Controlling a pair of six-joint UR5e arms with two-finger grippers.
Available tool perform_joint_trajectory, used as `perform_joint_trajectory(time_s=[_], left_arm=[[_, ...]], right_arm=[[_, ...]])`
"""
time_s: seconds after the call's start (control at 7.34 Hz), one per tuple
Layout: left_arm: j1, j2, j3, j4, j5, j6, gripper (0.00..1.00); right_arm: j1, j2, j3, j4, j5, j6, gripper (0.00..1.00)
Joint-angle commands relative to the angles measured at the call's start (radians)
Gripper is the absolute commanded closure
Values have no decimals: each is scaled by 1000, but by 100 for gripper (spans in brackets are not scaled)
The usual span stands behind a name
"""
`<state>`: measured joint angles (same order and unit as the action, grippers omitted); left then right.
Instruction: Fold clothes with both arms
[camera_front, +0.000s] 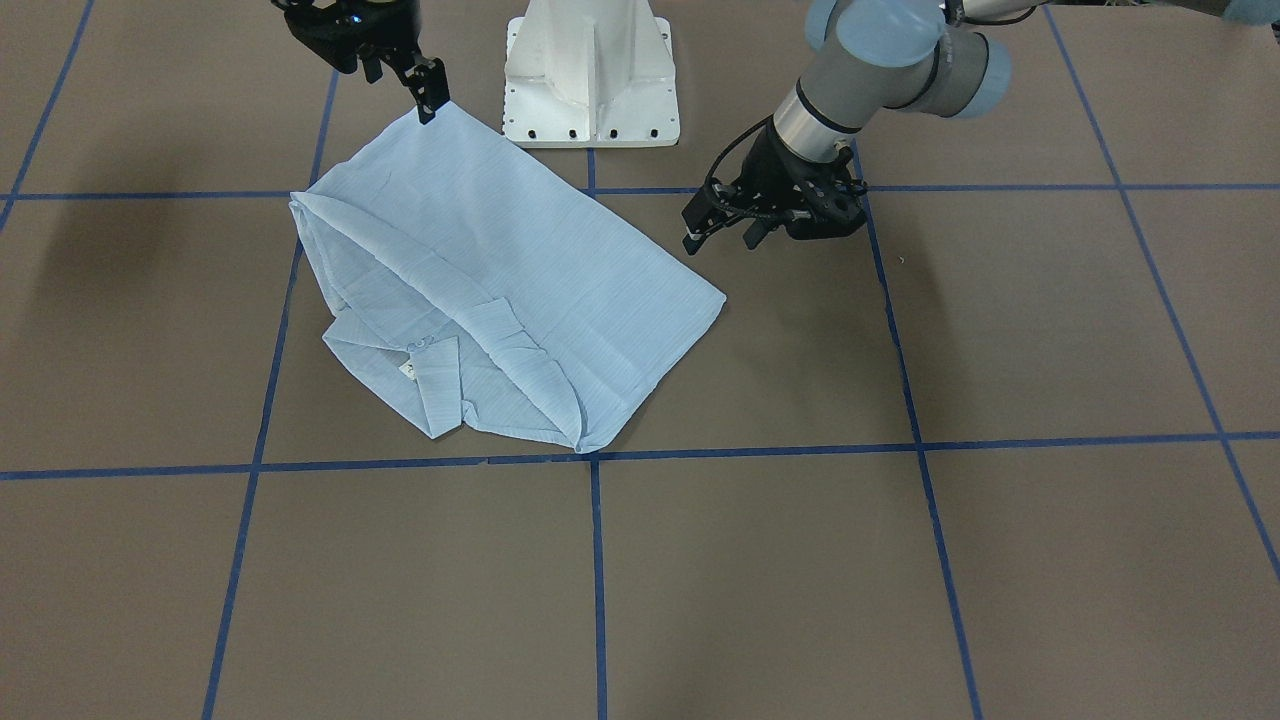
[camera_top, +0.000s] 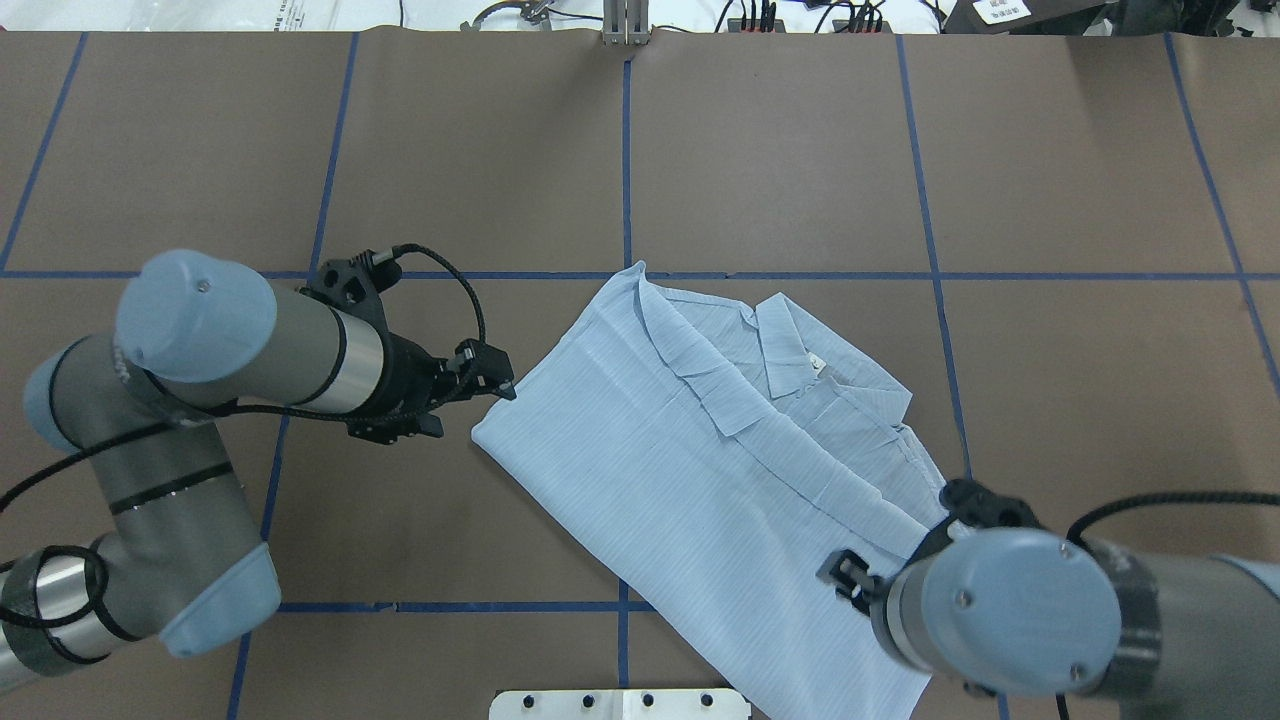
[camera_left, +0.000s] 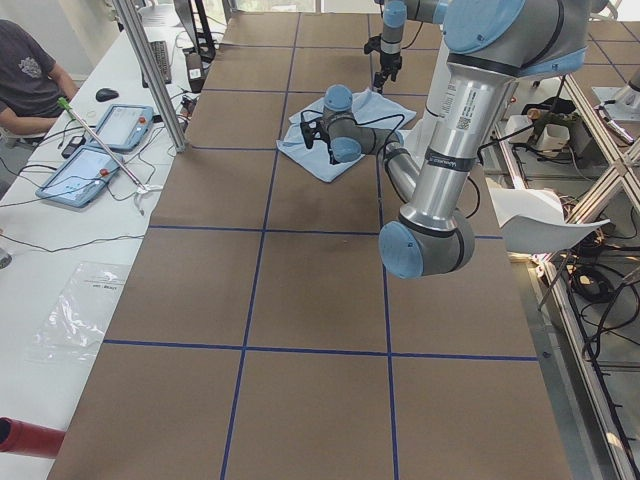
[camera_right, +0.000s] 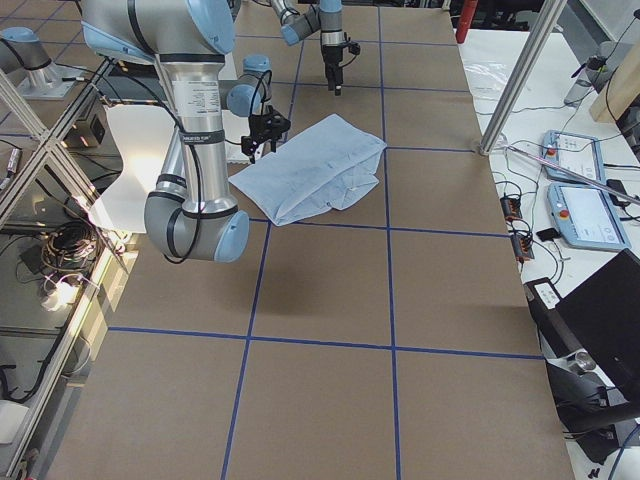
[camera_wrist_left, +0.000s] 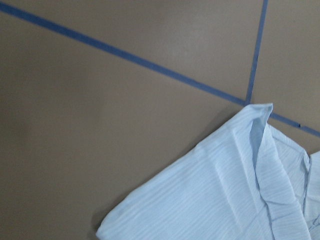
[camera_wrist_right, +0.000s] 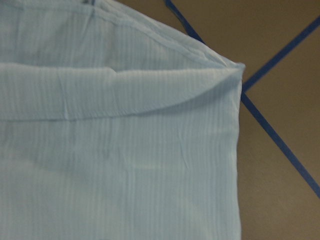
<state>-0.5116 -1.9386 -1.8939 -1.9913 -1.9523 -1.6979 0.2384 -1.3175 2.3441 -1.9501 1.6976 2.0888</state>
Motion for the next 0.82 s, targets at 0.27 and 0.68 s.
perform_joint_trajectory(time_s=[0.27,0.68], left_arm=[[96,-81,127,45,70,-46,20],[97,-89,168,45,96,-45,38]], right_arm=[[367,179,-236,92,36,-296,0],[433,179,-304,149,88,-390,0]])
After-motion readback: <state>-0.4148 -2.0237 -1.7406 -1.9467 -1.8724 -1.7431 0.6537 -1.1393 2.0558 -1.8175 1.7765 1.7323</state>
